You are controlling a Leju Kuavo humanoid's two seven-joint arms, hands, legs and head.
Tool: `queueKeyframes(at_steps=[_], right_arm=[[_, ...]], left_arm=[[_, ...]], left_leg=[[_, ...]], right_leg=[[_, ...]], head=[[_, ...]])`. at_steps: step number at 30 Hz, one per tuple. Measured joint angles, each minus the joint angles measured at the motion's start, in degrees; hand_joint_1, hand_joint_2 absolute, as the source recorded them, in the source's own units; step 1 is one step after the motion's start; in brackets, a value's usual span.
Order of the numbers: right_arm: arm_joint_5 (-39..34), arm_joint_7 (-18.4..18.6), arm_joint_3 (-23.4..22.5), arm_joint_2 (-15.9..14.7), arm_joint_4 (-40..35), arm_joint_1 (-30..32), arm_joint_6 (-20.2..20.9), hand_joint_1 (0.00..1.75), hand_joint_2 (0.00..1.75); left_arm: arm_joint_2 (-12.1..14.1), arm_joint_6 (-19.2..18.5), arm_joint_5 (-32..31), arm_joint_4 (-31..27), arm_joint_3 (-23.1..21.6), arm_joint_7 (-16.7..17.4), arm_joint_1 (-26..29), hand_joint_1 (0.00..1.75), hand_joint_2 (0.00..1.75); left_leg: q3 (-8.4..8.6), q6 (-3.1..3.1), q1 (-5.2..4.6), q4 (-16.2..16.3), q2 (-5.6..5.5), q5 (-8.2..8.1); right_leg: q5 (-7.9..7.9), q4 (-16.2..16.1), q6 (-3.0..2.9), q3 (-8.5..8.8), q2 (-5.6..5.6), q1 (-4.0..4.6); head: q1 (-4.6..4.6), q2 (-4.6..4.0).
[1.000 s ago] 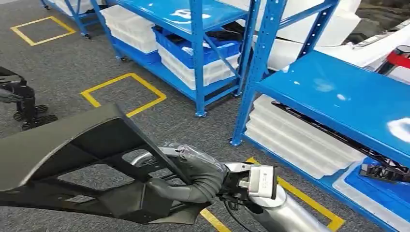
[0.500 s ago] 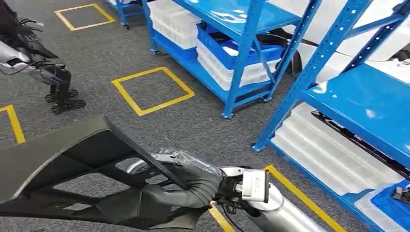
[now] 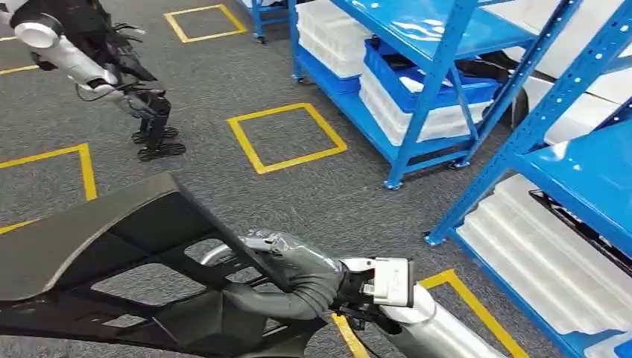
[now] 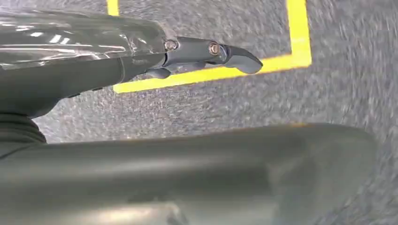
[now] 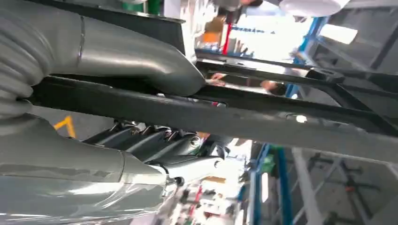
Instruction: Take the parts from the cabinet and place them on the table.
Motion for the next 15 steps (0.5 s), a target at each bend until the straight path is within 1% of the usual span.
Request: queueKeyframes(at_steps=[1,2,3,4,5,6,7,8,11,12,13,14,15], right_arm=[[-0.04,0.00,0.00,-0.02,0.02,0.13,0.00,1.75,1.75],[-0.09,0.00,0.02,-0.02,0.04,0.18,0.04,1.75,1.75],[-0.09,0.00,0.04,-0.02,0.04,0.19,0.07,1.75,1.75],[-0.13,0.00,0.04,-0.02,0.04,0.18,0.07,1.75,1.75],[-0.15,0.00,0.04,-0.02,0.04,0.18,0.09,1.75,1.75],[-0.22,0.00,0.04,0.00,0.02,0.16,0.22,1.75,1.75],[-0.30,0.00,0.04,0.02,0.02,0.14,0.46,1.75,1.75],[-0.35,0.00,0.07,0.02,-0.02,-0.01,0.52,1.75,1.75],[-0.55,0.00,0.15,0.02,-0.04,-0.01,0.68,1.75,1.75],[-0.59,0.00,0.15,0.02,-0.11,-0.03,0.66,1.75,1.75],[-0.59,0.04,0.17,0.04,-0.18,-0.02,0.57,1.75,1.75],[-0.59,0.04,0.17,0.00,-0.31,-0.02,0.52,1.75,1.75],[-0.59,0.09,0.17,-0.07,-0.33,-0.02,0.48,1.75,1.75]], left_arm=[[0.00,0.00,0.00,-0.02,0.04,-0.07,-0.05,0.00,1.75],[-0.07,-0.15,-0.04,-0.02,0.04,-0.09,-0.01,0.00,1.75],[-0.13,-0.18,-0.02,-0.02,0.04,-0.09,0.19,0.00,1.75],[-0.11,-0.17,-0.04,-0.02,0.06,-0.09,0.32,0.00,1.75],[-0.07,-0.15,-0.11,-0.04,0.09,-0.09,0.34,0.00,1.75],[-0.02,-0.15,-0.24,-0.07,0.15,-0.09,0.28,0.00,1.75],[-0.13,-0.17,-0.31,-0.09,0.24,-0.06,0.08,0.00,1.75],[-0.11,-0.17,-0.33,-0.11,0.28,-0.06,-0.02,0.00,1.75],[-0.13,-0.15,-1.05,-0.11,0.46,0.24,0.38,0.00,1.75],[-0.11,-0.13,-1.33,-0.11,0.63,0.28,0.44,0.00,1.75],[-0.11,-0.11,-1.40,-0.11,0.90,0.28,0.37,0.00,1.75],[-0.11,-0.11,-1.40,-0.11,1.09,0.26,0.20,0.00,1.75],[-0.11,-0.11,-1.42,-0.11,1.18,0.26,0.03,0.00,1.75]], left_leg=[[-1.88,-0.27,0.10,3.85,0.48,-1.34],[-2.79,-0.47,0.25,5.92,0.79,-1.52],[-2.13,-0.65,0.43,4.96,1.01,-0.46],[-0.15,-0.78,0.60,1.31,1.25,1.64],[2.60,-0.83,0.66,-3.69,1.74,3.98],[5.64,-0.88,0.65,-9.00,3.08,6.08],[6.76,-0.74,0.01,-10.97,5.33,5.18],[6.52,0.14,0.06,-11.11,4.24,5.59],[6.20,1.11,-0.30,-11.02,2.86,5.51],[6.34,1.59,-0.06,-11.23,2.38,5.72],[6.32,1.92,-0.10,-11.23,2.05,5.73],[6.29,2.25,-0.14,-11.23,1.59,5.77],[6.26,2.36,-0.22,-11.22,0.98,5.78]], right_leg=[[-0.06,0.02,-0.02,-0.05,-0.89,0.01],[-0.13,0.02,0.04,-0.04,-1.71,0.01],[-0.23,0.03,0.11,0.01,-2.37,0.00],[-0.34,0.06,0.28,0.13,-2.94,0.00],[-0.52,0.08,0.53,0.34,-3.53,-0.03],[-0.78,0.17,0.83,0.62,-4.15,-0.08],[-1.00,0.20,1.20,0.59,-4.47,0.29],[-1.17,0.42,1.52,0.53,-4.90,0.49],[-1.26,0.22,2.26,0.94,-6.02,0.26],[-2.00,0.57,2.77,0.89,-5.09,-0.12],[-3.42,2.32,2.78,0.27,-2.97,-0.20],[-5.72,6.20,2.72,-1.47,-1.70,-0.22],[-8.01,11.12,2.68,-3.76,-1.06,-0.19]], head=[[0.00,0.00],[0.00,0.00],[0.00,0.00],[-0.02,0.00],[0.00,0.00],[0.00,0.00],[-0.08,0.00],[0.00,0.00],[-0.04,0.00],[-0.06,0.00],[-0.04,0.00],[0.00,0.00],[0.00,0.00]])
